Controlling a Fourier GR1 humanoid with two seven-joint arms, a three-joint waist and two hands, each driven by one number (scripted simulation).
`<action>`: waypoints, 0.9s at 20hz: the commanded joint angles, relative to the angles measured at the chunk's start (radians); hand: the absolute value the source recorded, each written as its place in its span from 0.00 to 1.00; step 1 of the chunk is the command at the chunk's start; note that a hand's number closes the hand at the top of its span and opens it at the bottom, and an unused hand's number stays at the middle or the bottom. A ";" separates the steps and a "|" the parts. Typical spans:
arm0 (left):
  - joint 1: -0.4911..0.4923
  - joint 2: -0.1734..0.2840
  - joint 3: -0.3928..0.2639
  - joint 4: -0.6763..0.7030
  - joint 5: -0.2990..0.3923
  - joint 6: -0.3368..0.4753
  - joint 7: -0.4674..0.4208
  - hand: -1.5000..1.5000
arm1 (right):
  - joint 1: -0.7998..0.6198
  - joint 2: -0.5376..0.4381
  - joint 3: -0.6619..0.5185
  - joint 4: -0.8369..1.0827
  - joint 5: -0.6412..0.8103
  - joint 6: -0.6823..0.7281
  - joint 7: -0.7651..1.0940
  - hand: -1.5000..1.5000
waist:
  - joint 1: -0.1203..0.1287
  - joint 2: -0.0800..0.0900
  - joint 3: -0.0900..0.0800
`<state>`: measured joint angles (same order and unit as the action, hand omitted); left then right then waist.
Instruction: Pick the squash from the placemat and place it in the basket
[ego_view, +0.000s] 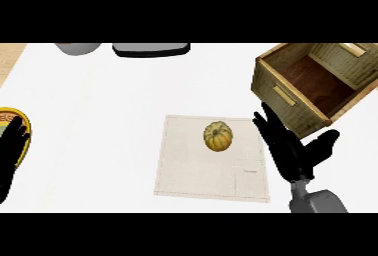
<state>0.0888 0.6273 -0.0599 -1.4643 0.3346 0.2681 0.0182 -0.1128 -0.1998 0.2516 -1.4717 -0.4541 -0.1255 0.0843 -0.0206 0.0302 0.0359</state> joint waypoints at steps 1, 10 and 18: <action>-0.026 -0.028 -0.047 0.022 -0.023 -0.015 0.034 0.50 | -0.078 0.033 0.014 0.089 0.080 -0.052 -0.026 1.00 | 0.025 -0.025 -0.036; -0.044 -0.188 -0.236 0.098 -0.001 -0.078 0.150 0.50 | -0.541 0.113 0.317 0.321 0.516 -0.232 0.209 1.00 | 0.109 -0.006 -0.043; -0.052 -0.199 -0.238 0.097 0.004 -0.079 0.190 0.50 | -0.808 0.120 0.480 0.663 0.843 -0.269 0.591 0.00 | 0.090 -0.028 -0.047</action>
<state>0.0084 0.4576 -0.2635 -1.4013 0.3219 0.2035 0.1617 -0.7947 -0.0574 0.6461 -0.9402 0.2488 -0.4254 0.5021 0.0773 0.0073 0.0011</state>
